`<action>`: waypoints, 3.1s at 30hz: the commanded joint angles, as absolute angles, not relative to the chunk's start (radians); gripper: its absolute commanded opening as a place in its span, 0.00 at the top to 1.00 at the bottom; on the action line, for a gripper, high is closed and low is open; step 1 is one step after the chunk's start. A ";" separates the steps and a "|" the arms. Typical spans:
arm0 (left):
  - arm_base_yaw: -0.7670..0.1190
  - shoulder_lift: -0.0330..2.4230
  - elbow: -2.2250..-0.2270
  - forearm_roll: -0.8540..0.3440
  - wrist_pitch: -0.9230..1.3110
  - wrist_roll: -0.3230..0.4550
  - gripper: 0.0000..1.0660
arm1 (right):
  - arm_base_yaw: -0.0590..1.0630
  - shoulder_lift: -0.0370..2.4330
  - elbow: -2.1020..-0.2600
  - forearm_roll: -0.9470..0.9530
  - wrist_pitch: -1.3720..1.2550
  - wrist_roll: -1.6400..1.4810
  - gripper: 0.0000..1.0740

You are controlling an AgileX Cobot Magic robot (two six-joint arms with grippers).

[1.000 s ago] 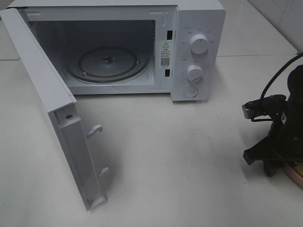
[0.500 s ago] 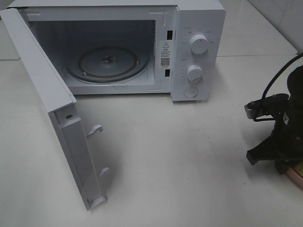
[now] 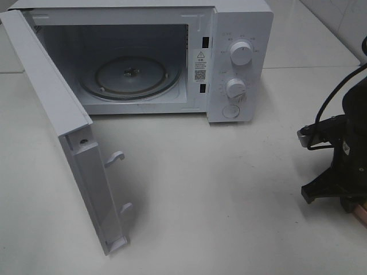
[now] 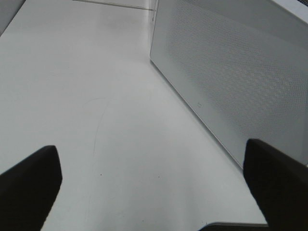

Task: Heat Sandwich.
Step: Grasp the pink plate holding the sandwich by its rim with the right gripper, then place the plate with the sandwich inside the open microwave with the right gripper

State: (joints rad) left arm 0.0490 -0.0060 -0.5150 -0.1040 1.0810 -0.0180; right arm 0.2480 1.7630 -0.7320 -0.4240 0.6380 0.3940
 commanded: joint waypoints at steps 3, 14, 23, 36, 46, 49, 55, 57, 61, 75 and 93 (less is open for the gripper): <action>0.051 -0.022 -0.513 -0.112 1.065 -0.023 0.09 | 0.285 1.768 -0.728 -0.448 0.678 0.436 1.00; 0.051 -0.022 -0.513 -0.112 1.065 -0.023 0.09 | 0.353 1.763 -0.759 -0.489 0.780 0.461 1.00; 0.051 -0.022 -0.513 -0.112 1.065 -0.023 0.09 | 0.406 1.724 -0.759 -0.514 0.832 0.484 1.00; 0.051 -0.022 -0.513 -0.112 1.065 -0.023 0.09 | 0.486 1.622 -0.759 -0.514 0.915 0.475 1.00; 0.051 -0.022 -0.513 -0.112 1.065 -0.023 0.09 | 0.601 1.546 -0.759 -0.511 0.975 0.446 1.00; 0.051 -0.022 -0.513 -0.112 1.065 -0.023 0.09 | 0.624 1.533 -0.759 -0.511 0.988 0.439 1.00; 0.051 -0.022 -0.513 -0.112 1.065 -0.023 0.09 | 0.699 1.495 -0.759 -0.511 1.020 0.429 1.00; 0.051 -0.022 -0.513 -0.112 1.065 -0.023 0.09 | 0.734 1.481 -0.759 -0.511 1.031 0.424 1.00; 0.051 -0.022 -0.513 -0.112 1.065 -0.023 0.09 | 0.791 1.453 -0.759 -0.511 1.057 0.404 1.00; 0.051 -0.022 -0.513 -0.112 1.065 -0.023 0.09 | 0.950 1.333 -0.759 -0.508 1.091 0.246 1.00; 0.051 -0.022 -0.513 -0.112 1.065 -0.023 0.09 | 0.958 1.263 -0.759 -0.504 1.009 -0.223 1.00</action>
State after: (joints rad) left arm 0.0490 -0.0060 -0.5150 -0.1040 1.0810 -0.0180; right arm 0.9560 1.2710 -0.7550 -0.4840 1.0170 -0.1690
